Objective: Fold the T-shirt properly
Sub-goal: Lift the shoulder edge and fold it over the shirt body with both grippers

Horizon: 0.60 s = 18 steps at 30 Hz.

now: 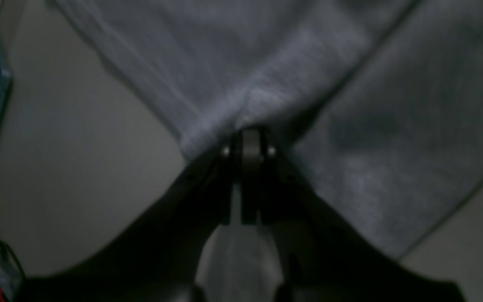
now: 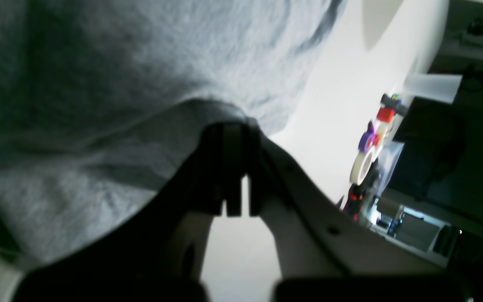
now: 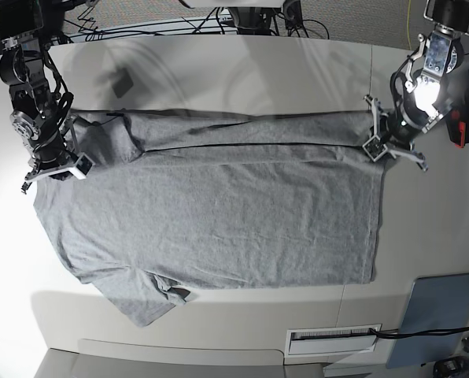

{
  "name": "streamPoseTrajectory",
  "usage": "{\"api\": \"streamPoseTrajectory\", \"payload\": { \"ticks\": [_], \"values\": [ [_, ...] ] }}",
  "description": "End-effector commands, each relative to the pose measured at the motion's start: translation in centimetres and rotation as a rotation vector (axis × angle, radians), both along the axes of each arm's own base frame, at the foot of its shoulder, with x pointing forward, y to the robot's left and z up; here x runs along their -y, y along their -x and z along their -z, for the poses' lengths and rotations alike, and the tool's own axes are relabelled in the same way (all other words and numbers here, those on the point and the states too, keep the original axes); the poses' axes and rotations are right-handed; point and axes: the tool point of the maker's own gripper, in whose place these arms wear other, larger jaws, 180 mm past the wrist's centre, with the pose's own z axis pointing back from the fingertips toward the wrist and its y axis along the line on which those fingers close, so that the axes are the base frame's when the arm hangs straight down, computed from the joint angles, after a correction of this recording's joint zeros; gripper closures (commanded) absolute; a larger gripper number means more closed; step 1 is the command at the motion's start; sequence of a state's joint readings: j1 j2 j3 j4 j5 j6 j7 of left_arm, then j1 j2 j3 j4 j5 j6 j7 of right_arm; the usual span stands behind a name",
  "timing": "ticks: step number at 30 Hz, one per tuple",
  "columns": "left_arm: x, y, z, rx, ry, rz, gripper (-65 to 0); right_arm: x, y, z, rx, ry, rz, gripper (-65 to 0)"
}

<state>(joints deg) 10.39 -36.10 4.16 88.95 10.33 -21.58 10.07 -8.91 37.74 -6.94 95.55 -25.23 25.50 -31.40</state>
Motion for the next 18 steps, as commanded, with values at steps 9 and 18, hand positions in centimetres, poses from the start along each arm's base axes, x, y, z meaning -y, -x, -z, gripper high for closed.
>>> {"api": "streamPoseTrajectory", "payload": {
  "ticks": [9, 18],
  "values": [
    [-2.5, -2.7, -0.6, 0.020, -0.010, -0.046, 0.0, 0.8, -0.8, -1.5, 0.040, 0.030, 0.005, 0.0],
    [-3.6, -2.5, -0.9, 0.012, -0.045, -0.039, 0.0, 0.9, -0.6, -1.2, 0.032, 0.030, 0.008, 0.0]
  ]
}}
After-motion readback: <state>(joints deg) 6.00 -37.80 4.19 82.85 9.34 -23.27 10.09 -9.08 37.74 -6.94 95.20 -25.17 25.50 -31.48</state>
